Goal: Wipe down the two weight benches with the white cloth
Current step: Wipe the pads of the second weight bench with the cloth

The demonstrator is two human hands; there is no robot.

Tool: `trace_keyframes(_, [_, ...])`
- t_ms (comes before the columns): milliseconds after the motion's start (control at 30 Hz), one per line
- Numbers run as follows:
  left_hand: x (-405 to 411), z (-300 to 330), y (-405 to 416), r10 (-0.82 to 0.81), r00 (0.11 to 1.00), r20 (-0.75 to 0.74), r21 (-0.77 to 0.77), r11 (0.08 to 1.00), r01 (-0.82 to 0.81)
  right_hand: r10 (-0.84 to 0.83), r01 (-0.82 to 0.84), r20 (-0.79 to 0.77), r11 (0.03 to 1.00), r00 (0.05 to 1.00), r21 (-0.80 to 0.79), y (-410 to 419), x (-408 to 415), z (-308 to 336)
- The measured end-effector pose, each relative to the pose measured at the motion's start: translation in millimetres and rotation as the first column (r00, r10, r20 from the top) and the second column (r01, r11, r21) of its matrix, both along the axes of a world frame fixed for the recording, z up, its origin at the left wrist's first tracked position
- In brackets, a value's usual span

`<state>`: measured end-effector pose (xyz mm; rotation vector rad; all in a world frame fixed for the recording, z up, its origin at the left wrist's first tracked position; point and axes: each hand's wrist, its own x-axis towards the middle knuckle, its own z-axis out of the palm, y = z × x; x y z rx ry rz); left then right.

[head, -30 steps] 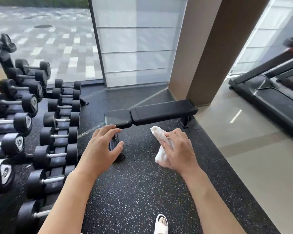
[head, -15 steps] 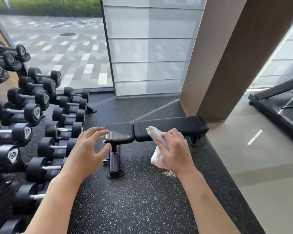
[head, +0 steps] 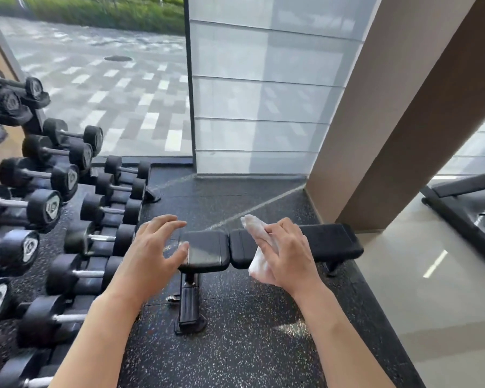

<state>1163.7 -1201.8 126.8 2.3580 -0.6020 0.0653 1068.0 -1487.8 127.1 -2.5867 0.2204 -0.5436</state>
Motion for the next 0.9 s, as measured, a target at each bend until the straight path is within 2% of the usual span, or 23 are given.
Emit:
trace_keyframes(133, [72, 6, 15, -0.013, 1.000, 0.008, -0.008, 1.000, 0.013, -0.025, 0.025, 0.017, 1.000, 1.000, 0.012, 16, 75, 14])
trace_keyframes(467, [191, 0, 35, 0.033, 0.999, -0.006, -0.019, 0.999, -0.033, -0.012, 0.012, -0.019, 1.000, 1.000, 0.001, 20, 190, 9])
trace_keyframes(633, [239, -21, 16, 0.069, 0.997, -0.037, -0.005, 0.998, -0.070, 0.033, -0.033, -0.018, 0.999, 0.999, 0.019, 1, 254, 0])
trace_keyframes(733, [268, -32, -4, 0.097, 0.994, -0.042, 0.000, 0.995, -0.097, 0.114, -0.112, 0.059, 0.993, 0.992, -0.030, -20, 294, -10])
trace_keyframes(833, [295, -40, -30, 0.150, 0.987, -0.054, 0.026, 0.989, -0.148, 0.147, -0.146, -0.022, 0.988, 0.989, 0.043, -50, 339, -22])
trace_keyframes(900, [311, -44, -48, 0.173, 0.984, -0.052, 0.042, 0.984, -0.171, 0.187, -0.186, -0.009, 0.982, 0.982, 0.036, -68, 368, -31])
